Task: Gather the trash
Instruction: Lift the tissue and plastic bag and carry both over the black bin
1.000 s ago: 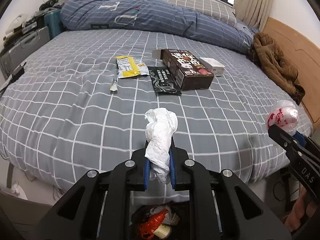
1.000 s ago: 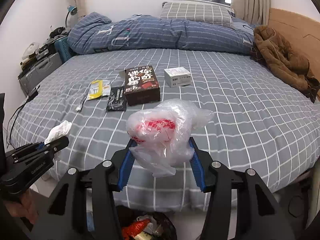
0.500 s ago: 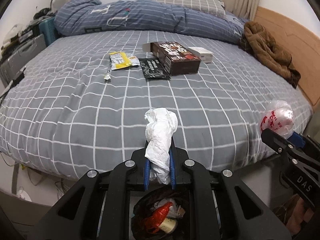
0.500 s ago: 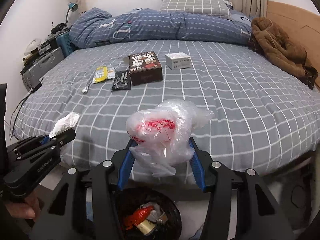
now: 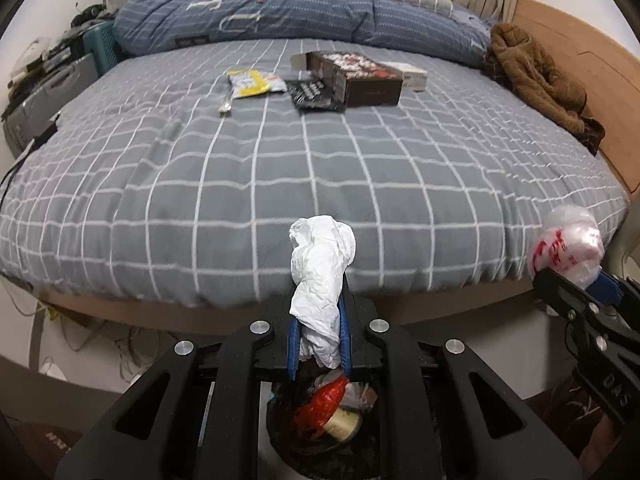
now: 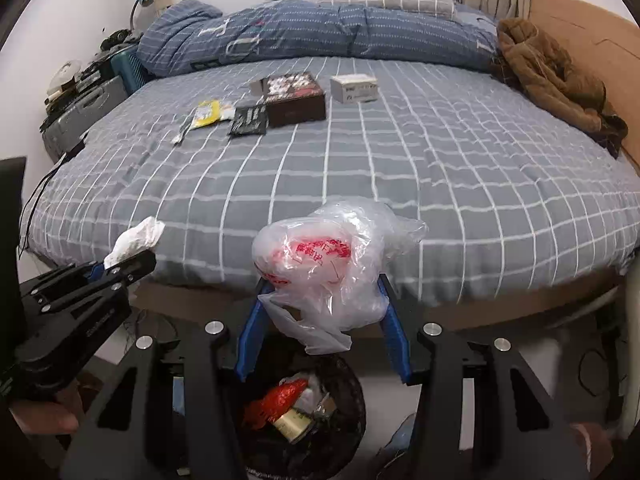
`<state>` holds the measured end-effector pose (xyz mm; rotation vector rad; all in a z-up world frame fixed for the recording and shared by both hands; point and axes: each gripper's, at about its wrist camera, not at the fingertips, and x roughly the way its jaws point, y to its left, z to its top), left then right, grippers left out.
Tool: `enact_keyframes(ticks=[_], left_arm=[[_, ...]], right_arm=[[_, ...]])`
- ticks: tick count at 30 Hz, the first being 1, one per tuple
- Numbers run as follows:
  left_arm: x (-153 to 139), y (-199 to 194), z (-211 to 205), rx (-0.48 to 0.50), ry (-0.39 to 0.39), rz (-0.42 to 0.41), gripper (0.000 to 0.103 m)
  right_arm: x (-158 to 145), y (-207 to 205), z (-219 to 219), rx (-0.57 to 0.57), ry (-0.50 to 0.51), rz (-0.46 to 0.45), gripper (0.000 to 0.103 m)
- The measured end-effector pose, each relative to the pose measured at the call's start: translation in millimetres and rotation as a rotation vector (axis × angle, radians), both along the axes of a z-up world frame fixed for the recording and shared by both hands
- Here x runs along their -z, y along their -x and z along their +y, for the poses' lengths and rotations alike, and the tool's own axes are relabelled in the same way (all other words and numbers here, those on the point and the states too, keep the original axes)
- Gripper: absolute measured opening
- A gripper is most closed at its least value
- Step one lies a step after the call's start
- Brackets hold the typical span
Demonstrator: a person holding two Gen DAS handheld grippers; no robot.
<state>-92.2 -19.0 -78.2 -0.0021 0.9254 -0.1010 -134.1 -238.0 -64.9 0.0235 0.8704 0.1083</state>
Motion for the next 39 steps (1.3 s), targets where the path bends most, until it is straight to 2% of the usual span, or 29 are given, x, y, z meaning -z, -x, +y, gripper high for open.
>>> enact_keyframes(ticks=[10, 13, 25, 29, 33, 39], left_arm=[[4, 32, 10, -0.018, 0.002, 0.034, 0.014], [4, 41, 11, -0.027, 0.012, 0.073, 0.014], [-9, 64, 14, -0.042, 0.022, 0.123, 0.015], [5, 63, 20, -0.056, 0.010, 0.165, 0.015], [36, 51, 28, -0.077, 0.000, 0.219, 0.015], [78, 30, 35, -0.078, 0.021, 0.287, 0.015]], right_arm=[[6, 35, 11, -0.018, 0.023, 0.019, 0.049], [3, 47, 11, -0.008, -0.015, 0.037, 0.049], [-10, 64, 7, 0.035, -0.038, 0.106, 0.049], [2, 57, 8, 0.030, -0.018, 0.132, 0.049], [23, 39, 8, 0.028, 0.006, 0.165, 0.049], [73, 22, 11, 0.014, 0.033, 0.261, 0.049]])
